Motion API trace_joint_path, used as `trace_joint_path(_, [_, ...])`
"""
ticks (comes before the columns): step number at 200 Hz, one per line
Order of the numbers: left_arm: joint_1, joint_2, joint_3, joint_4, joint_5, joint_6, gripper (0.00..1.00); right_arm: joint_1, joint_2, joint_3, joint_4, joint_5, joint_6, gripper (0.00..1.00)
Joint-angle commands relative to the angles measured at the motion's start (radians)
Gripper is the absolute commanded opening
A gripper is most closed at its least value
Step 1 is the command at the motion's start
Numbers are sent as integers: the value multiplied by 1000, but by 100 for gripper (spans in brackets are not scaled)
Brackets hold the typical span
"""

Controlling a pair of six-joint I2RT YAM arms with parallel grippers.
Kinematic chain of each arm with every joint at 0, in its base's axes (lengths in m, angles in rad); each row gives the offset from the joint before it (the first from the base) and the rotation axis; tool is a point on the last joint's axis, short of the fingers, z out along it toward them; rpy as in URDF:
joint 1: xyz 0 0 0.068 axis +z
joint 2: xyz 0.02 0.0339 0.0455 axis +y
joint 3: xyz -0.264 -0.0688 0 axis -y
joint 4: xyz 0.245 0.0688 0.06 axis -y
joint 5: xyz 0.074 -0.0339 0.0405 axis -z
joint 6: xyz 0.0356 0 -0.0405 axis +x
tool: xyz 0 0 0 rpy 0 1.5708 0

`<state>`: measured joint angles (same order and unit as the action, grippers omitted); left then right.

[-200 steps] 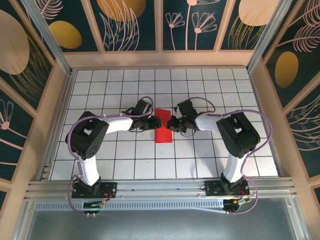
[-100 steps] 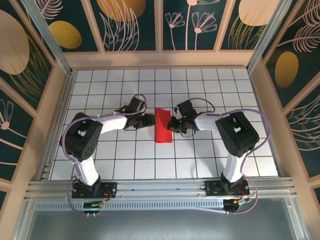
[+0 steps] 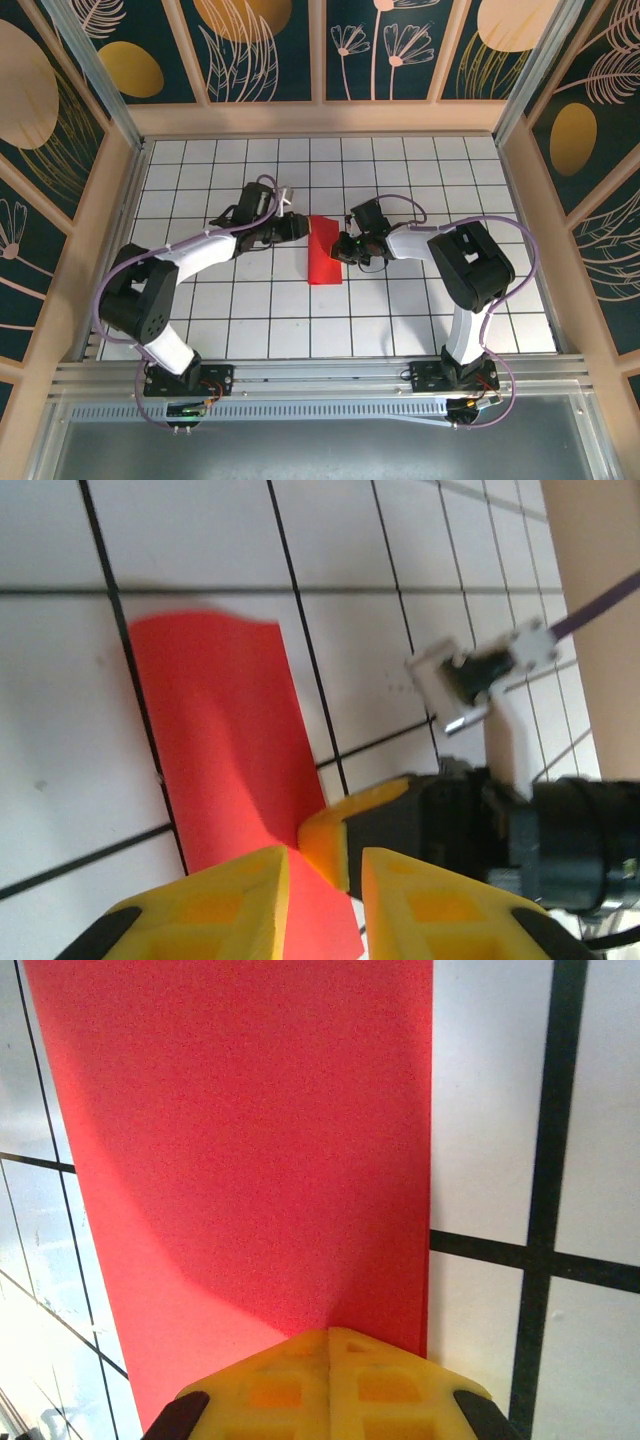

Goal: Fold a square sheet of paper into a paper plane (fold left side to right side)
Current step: First fold the square sheet of paper in half at the center of the table.

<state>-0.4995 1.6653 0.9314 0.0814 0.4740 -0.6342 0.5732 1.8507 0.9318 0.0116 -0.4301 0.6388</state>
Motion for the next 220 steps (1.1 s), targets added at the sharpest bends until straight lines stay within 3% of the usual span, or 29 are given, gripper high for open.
trace_joint_path(1, [-20, 42, -17, 64, 85, -13, 24, 18, 56, -27, -112, 87, 7, 0])
trace_joint_path(64, [-39, 171, -30, 109, 126, -11, 20, 19, 63, -16, -134, 96, -3, 0])
trace_joint_path(156, [-37, 195, -90, 79, -63, 1, 17, 22, 79, -10, -179, 123, -20, 0])
trace_joint_path(220, [20, 130, -154, 61, -82, 16, 15, 23, 86, -19, -193, 139, -28, 0])
